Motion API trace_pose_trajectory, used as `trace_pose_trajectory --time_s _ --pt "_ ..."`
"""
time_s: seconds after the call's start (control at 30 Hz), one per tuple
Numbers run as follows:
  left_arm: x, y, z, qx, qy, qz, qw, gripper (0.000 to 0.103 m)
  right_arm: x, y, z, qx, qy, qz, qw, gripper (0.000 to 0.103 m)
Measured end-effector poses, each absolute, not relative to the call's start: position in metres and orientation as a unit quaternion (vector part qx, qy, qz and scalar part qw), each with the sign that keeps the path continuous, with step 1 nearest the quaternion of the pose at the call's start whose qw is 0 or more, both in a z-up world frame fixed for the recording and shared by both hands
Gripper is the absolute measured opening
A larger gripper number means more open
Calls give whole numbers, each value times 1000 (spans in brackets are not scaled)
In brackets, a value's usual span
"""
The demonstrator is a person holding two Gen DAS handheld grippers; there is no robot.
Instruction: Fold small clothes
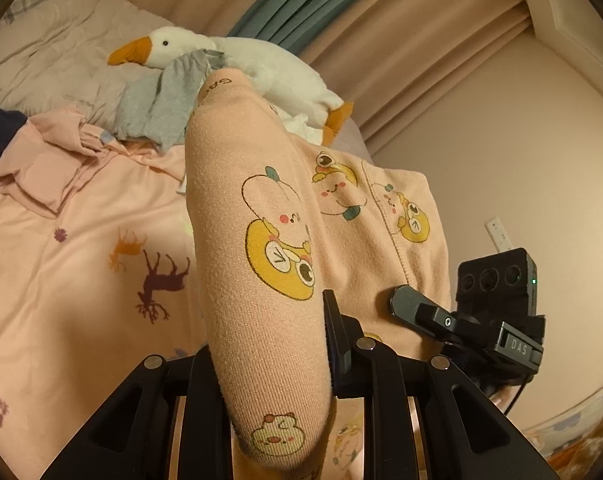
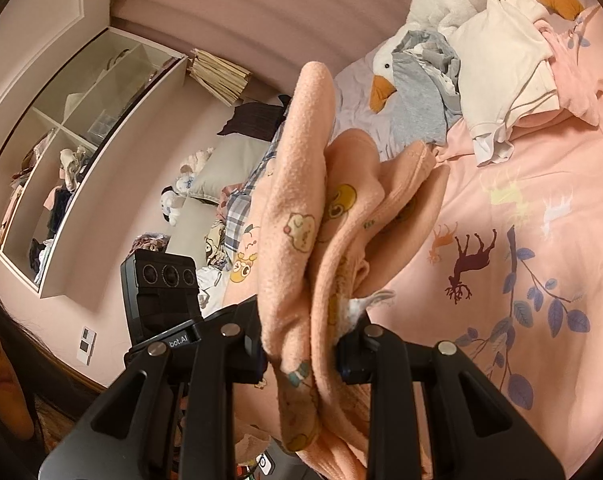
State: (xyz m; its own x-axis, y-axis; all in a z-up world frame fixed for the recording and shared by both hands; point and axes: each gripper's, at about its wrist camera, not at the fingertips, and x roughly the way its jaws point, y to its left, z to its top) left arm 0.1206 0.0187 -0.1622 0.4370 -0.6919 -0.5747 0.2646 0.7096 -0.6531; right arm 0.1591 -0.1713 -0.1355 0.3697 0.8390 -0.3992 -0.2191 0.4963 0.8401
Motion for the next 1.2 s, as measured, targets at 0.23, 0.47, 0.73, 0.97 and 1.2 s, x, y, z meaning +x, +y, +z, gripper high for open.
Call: trace_pose_trajectory --time_s 0.23,0.47,0.73,0.97,1.2 --pt "139 16 -177 -232 458 -286 809 21 172 -171 -149 348 450 335 751 27" --pt "157 15 -192 -231 470 -279 805 21 188 -168 -161 331 463 313 760 27" --pt "174 7 -212 -219 486 -268 803 21 205 -169 -177 311 482 292 765 27" --pt "186 -1 -228 -207 503 -263 797 21 214 -172 -194 306 498 275 763 26" --pt "190 -8 -237 -189 513 -257 797 21 220 -177 -209 304 510 264 760 26"
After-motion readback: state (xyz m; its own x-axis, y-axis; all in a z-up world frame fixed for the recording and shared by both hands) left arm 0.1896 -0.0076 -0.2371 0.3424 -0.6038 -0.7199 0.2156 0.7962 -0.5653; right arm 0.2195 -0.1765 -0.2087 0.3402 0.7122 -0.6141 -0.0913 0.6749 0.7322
